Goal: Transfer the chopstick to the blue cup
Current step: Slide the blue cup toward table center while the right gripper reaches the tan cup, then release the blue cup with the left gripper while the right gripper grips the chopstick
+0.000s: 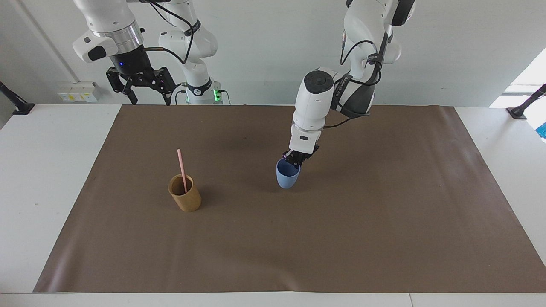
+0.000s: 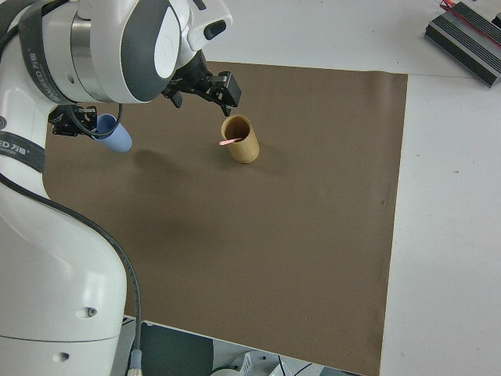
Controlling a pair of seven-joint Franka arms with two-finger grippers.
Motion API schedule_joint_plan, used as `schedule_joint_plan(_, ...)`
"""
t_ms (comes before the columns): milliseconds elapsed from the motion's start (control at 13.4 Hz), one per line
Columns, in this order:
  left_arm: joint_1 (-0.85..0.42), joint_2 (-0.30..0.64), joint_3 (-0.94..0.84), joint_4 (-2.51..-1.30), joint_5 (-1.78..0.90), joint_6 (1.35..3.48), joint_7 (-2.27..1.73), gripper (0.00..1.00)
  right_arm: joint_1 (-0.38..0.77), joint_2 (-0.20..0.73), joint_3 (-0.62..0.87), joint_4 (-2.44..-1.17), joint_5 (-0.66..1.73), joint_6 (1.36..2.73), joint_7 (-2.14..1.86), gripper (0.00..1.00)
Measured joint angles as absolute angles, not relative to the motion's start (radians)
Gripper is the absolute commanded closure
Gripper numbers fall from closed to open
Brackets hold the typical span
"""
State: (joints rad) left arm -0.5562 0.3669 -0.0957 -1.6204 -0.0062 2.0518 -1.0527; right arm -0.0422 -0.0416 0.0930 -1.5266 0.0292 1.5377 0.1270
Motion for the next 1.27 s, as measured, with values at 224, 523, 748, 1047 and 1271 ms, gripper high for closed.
schedule_joint_plan(224,-0.598,0.412,-0.095,-1.615,-0.005,2.071,-1.053,1.00,-0.042,-0.041,0.093,-1.560,0.029,1.601,0.127,0.00)
schedule_joint_plan(523,-0.614,0.438,-0.093,-1.597,0.017,2.093,-1.052,0.00,-0.034,-0.039,0.095,-1.634,0.029,1.714,0.132,0.00)
schedule_joint_plan(748,-0.614,0.436,-0.088,-1.580,0.100,2.094,-1.052,0.00,-0.030,-0.032,0.095,-1.721,0.029,1.835,0.132,0.00)
schedule_joint_plan(1047,-0.559,0.369,-0.062,-1.553,0.108,2.032,-0.924,0.00,0.010,-0.018,0.097,-1.818,-0.027,1.980,0.132,0.00)
schedule_joint_plan(1271,-0.425,0.266,-0.058,-1.552,0.108,1.916,-0.675,0.00,0.020,-0.016,0.096,-1.886,-0.037,2.061,0.132,0.00)
